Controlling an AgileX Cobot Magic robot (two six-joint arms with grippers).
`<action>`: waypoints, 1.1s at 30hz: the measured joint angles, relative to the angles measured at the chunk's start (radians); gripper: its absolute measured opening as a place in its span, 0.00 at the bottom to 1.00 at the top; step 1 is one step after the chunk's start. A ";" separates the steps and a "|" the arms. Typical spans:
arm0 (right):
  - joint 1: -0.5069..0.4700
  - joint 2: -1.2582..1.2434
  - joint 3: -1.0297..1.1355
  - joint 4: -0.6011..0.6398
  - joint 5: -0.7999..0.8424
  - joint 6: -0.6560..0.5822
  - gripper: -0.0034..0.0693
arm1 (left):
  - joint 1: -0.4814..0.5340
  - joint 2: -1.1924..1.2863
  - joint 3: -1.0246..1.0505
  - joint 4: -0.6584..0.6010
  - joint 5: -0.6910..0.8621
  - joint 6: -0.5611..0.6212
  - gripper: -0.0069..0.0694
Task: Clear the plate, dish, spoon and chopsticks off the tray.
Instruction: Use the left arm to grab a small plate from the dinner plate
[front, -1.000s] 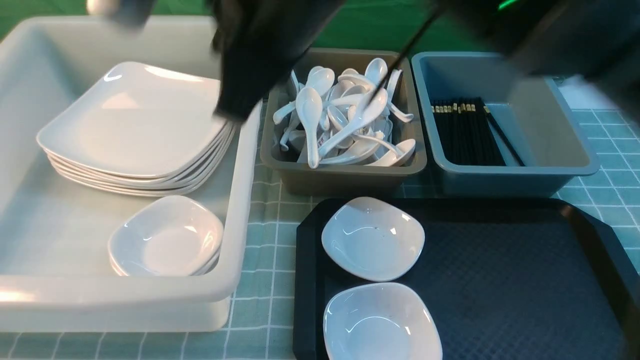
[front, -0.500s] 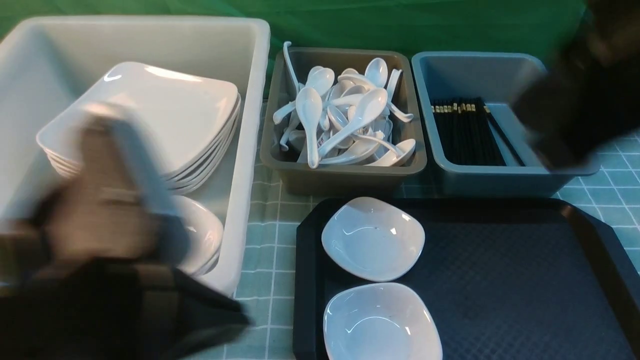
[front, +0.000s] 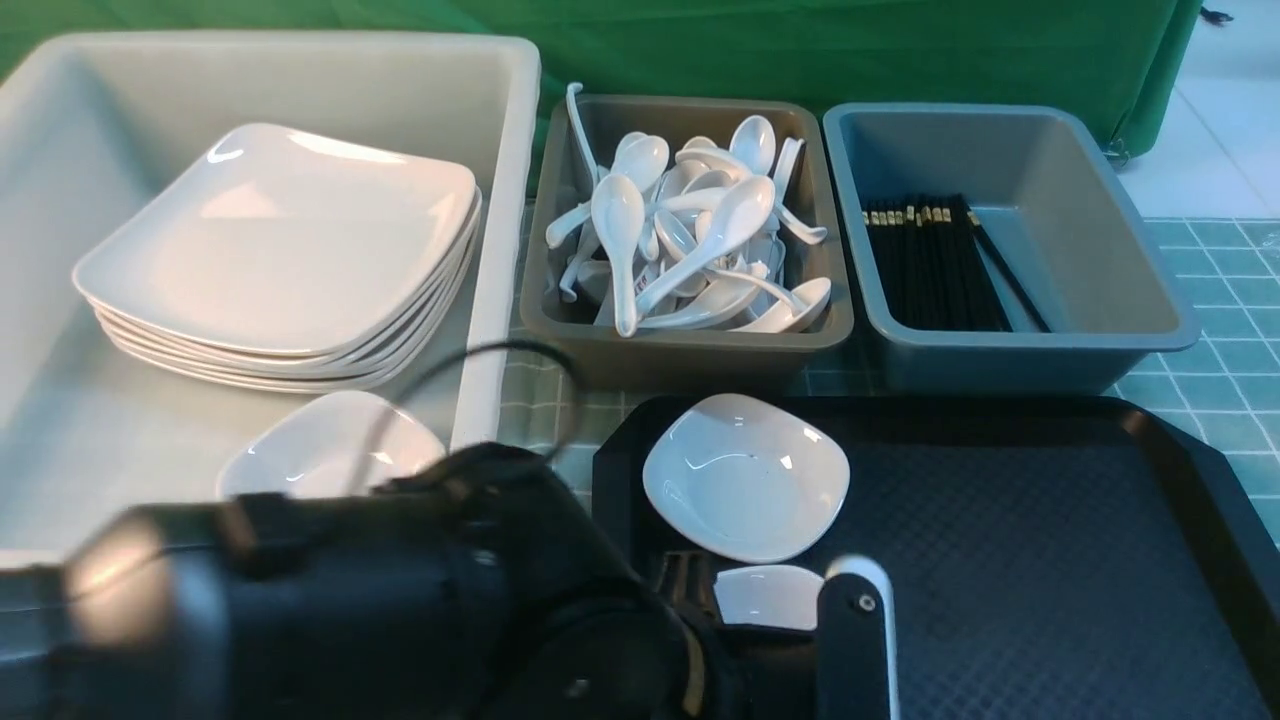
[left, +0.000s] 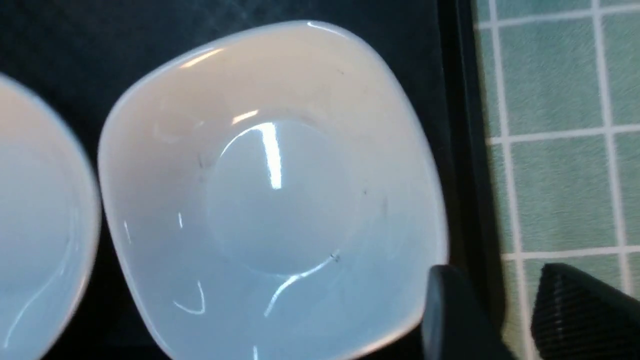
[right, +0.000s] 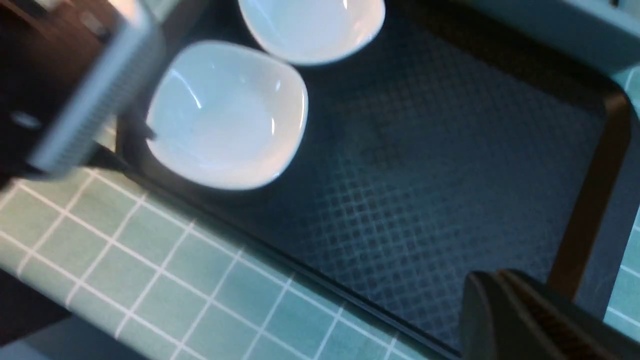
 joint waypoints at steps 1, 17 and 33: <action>0.000 -0.016 0.001 0.000 -0.004 0.000 0.07 | 0.000 0.014 -0.001 0.009 -0.012 0.009 0.50; 0.000 -0.046 0.004 0.004 -0.007 -0.007 0.09 | 0.000 0.177 -0.003 0.116 -0.129 0.037 0.41; 0.000 -0.046 0.004 0.006 -0.007 -0.008 0.10 | -0.076 0.048 -0.015 0.092 -0.058 -0.042 0.13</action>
